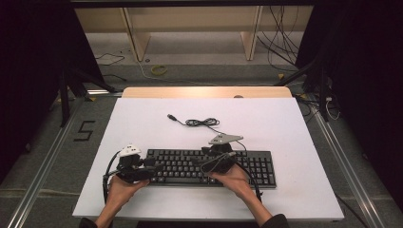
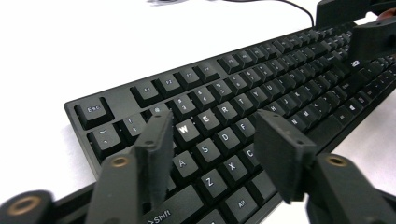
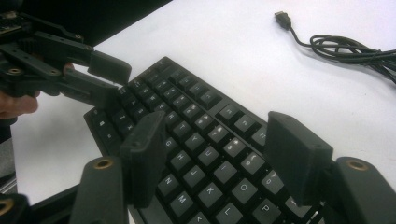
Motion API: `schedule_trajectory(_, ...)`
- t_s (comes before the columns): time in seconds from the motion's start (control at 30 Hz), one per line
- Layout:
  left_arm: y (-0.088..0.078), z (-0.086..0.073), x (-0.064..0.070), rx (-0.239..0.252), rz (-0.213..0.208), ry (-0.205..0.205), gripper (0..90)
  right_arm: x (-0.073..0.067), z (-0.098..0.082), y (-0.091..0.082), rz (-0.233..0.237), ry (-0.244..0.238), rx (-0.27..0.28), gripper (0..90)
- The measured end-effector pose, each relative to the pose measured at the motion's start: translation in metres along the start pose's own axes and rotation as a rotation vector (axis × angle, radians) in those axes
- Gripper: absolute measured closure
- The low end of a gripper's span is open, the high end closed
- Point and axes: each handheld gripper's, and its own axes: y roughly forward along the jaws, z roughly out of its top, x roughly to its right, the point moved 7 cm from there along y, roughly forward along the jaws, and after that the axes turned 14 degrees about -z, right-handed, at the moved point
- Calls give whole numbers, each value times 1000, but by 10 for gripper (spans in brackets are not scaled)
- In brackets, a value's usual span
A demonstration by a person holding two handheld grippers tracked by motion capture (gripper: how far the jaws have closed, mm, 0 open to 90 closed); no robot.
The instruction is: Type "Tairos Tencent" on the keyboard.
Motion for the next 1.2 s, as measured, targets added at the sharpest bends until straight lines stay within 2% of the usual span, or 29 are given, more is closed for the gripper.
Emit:
schedule_trajectory(0.37,1,1,7,25,-34,10,375,2,-3,4,-15,-8,-27,537)
schedule_trajectory(0.5,1,1,10,37,-44,9,350,2,-6,9,-22,-18,-49,614)
schedule_trajectory(0.67,1,2,13,43,-55,19,339,1,-7,12,-23,-23,-60,677)
schedule_trajectory(0.73,1,2,14,44,-56,19,335,2,-8,14,-28,-32,-65,738)
schedule_trajectory(0.87,2,2,15,47,-60,14,330,2,-8,16,-29,-34,-75,796)
schedule_trajectory(1.2,2,1,16,45,-70,22,306,2,-10,20,-38,-42,-98,890)
